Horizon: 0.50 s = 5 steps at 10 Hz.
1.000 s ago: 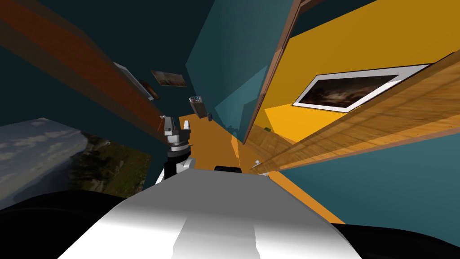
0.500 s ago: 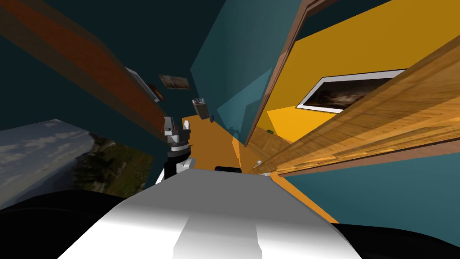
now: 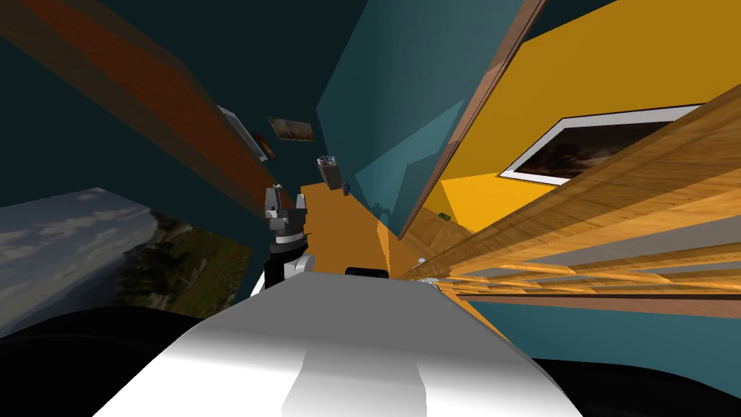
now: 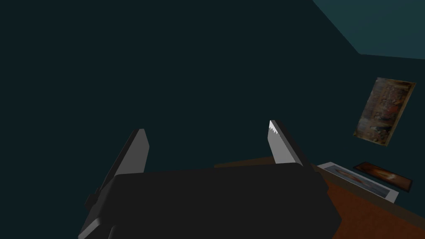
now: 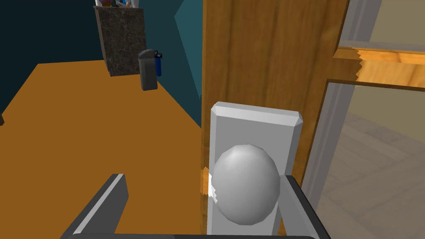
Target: Pull the door open
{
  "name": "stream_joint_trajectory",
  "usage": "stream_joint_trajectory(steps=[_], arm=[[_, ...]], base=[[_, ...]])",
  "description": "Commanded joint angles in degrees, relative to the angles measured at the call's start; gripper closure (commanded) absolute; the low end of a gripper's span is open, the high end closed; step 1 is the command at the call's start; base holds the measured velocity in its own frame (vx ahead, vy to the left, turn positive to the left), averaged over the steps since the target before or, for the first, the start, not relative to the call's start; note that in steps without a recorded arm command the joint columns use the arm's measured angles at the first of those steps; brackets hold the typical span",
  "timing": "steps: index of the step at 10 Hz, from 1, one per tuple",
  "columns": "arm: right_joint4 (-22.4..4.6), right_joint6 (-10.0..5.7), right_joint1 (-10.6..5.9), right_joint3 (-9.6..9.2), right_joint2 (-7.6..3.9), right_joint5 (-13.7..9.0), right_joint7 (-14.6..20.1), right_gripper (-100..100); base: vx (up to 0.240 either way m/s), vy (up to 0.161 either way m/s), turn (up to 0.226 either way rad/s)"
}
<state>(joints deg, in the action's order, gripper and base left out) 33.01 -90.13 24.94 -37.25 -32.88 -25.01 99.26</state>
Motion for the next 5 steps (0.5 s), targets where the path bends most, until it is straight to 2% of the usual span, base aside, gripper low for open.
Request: stream_joint_trajectory(steps=[1,3,5], arm=[[-1.67,-1.01,-0.47,-1.17,1.89,0.91,0.3,100],[-2.38,-1.01,-0.47,-1.17,1.89,0.91,0.3,100],[-1.67,-1.01,-0.47,-1.17,1.89,0.91,0.3,100]], base=[[-0.006,-0.003,0.04],[-0.012,0.004,-0.005],[0.001,-0.003,0.006]])
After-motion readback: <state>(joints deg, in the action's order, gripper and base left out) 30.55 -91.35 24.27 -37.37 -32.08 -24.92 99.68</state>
